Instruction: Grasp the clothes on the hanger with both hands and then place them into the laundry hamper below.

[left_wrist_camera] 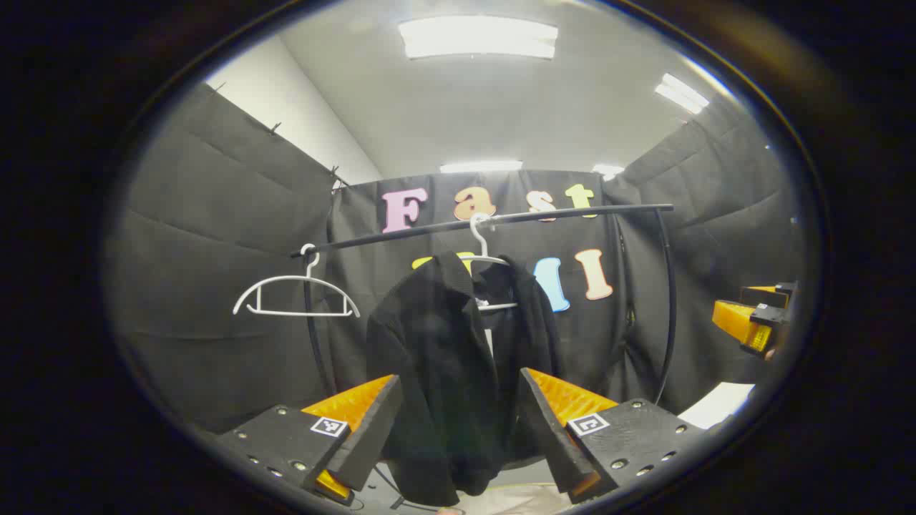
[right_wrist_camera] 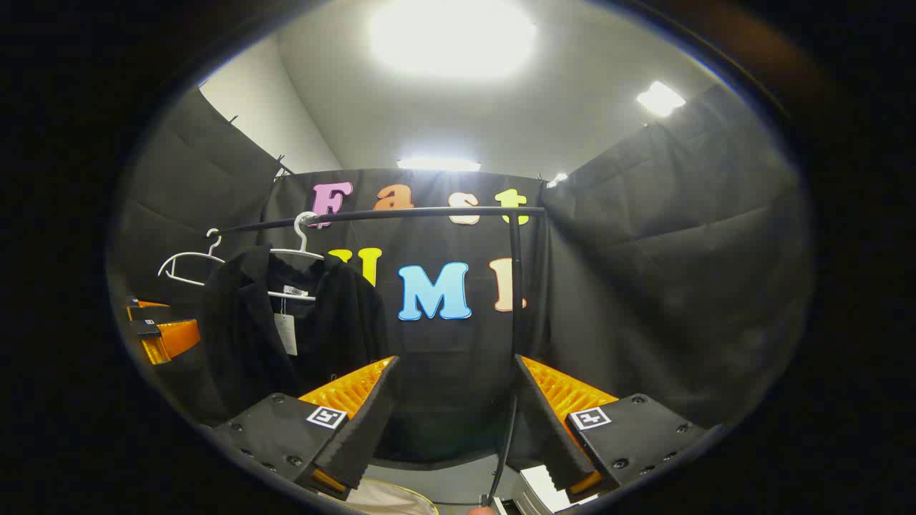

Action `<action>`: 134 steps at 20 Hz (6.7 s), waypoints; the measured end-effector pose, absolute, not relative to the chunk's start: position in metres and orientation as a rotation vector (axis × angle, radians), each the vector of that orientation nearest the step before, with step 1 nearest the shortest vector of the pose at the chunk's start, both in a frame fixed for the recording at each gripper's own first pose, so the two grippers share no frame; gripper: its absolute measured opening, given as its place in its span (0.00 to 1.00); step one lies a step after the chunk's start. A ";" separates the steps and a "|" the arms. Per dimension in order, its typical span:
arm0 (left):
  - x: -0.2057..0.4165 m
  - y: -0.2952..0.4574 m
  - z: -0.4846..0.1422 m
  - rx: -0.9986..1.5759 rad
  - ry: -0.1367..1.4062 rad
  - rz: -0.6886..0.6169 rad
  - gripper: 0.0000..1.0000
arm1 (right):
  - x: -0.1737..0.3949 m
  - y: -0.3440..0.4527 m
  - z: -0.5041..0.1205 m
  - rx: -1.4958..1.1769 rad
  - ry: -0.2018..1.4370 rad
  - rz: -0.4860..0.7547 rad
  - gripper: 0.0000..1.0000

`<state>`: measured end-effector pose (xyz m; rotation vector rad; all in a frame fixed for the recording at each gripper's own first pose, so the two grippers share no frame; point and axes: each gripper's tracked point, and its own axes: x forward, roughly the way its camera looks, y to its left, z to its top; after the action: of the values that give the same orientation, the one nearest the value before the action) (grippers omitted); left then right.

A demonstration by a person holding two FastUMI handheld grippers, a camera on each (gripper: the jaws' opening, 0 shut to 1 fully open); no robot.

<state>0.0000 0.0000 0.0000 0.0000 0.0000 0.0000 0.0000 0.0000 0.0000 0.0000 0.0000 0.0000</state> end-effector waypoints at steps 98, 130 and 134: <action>0.176 0.050 0.053 0.227 -0.089 0.378 0.02 | 0.292 0.176 0.041 -0.005 -0.196 0.269 0.01; 0.175 0.199 -0.007 -0.019 0.034 0.300 0.01 | 0.381 0.141 -0.062 0.143 0.167 0.224 0.01; 0.179 0.187 -0.027 0.019 0.071 0.282 0.02 | 0.373 0.135 -0.089 0.125 0.219 0.213 0.01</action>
<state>0.1790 0.1874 -0.0267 0.0192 0.0711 0.2820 0.3727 0.1350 -0.0887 0.1253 0.2192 0.2130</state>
